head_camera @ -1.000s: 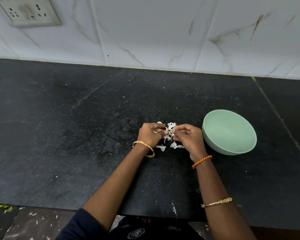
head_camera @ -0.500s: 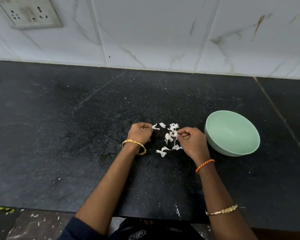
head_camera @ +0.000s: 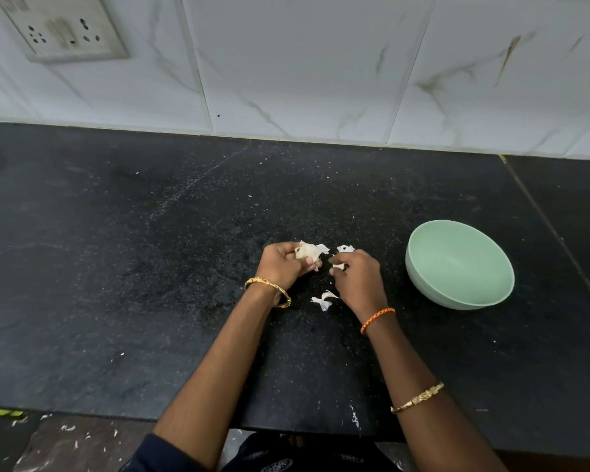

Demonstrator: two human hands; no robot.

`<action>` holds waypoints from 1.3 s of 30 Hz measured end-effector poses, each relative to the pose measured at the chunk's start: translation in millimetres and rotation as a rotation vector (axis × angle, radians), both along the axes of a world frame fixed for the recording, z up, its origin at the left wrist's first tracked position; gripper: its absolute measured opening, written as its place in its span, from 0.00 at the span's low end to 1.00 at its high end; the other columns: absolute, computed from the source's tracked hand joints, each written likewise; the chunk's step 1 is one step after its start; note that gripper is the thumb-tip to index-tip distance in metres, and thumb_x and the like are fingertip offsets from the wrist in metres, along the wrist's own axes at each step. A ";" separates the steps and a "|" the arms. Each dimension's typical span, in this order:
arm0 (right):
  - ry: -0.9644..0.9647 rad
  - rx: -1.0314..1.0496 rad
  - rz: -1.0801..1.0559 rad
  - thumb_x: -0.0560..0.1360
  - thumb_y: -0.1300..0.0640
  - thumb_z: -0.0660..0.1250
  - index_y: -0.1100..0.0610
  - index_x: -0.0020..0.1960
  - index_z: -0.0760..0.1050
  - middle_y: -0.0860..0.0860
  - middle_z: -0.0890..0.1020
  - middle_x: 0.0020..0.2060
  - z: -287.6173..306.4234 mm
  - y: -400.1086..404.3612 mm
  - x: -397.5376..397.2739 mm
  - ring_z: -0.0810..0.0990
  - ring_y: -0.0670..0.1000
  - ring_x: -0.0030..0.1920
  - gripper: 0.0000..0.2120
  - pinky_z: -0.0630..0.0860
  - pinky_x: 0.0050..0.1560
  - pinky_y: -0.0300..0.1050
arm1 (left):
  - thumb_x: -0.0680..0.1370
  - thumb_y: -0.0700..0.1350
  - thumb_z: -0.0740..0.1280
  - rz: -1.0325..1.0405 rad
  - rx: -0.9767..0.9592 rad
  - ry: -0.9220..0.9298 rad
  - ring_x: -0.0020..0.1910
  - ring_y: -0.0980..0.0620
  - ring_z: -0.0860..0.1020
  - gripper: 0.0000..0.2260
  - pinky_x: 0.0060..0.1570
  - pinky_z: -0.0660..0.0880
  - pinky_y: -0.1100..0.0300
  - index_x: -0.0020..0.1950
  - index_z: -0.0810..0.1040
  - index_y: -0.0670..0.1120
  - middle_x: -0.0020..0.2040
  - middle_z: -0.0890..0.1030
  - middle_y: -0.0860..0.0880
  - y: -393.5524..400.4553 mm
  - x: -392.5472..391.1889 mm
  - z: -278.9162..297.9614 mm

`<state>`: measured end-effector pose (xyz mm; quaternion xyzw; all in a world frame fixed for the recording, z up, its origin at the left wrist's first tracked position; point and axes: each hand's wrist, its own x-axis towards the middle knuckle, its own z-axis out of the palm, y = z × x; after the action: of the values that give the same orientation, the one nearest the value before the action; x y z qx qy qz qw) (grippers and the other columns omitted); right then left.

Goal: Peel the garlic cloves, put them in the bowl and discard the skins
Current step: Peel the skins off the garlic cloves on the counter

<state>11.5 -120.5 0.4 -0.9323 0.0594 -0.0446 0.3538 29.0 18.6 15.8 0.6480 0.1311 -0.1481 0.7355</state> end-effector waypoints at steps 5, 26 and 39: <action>-0.080 0.341 0.000 0.75 0.60 0.70 0.56 0.56 0.81 0.49 0.81 0.51 18.7 -2.8 0.8 0.77 0.41 0.46 0.10 0.71 0.46 0.25 | 0.76 0.28 0.64 -0.083 0.010 -0.011 0.31 0.56 0.82 0.10 0.36 0.79 0.69 0.57 0.75 0.28 0.37 0.81 0.44 0.3 -3.2 -0.7; -0.003 0.790 0.026 0.73 0.68 0.70 0.61 0.50 0.81 0.49 0.83 0.43 7.3 4.0 -7.5 0.83 0.41 0.41 0.07 0.77 0.43 0.33 | 0.78 0.32 0.63 -0.362 0.295 -0.324 0.27 0.62 0.78 0.07 0.33 0.74 0.71 0.50 0.80 0.31 0.32 0.79 0.49 8.0 -6.8 -7.9; 0.156 1.103 -0.099 0.81 0.65 0.58 0.62 0.48 0.76 0.57 0.81 0.42 15.8 3.5 -7.6 0.79 0.49 0.38 0.09 0.78 0.39 0.37 | 0.79 0.37 0.63 -0.227 -0.090 -0.097 0.33 0.58 0.82 0.05 0.31 0.76 0.69 0.48 0.79 0.39 0.36 0.84 0.50 9.4 -20.8 -9.9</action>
<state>3.9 -117.1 16.3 -0.6057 0.1436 0.0454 0.7813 8.2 28.0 5.9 0.6313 0.0142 -0.2046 0.7479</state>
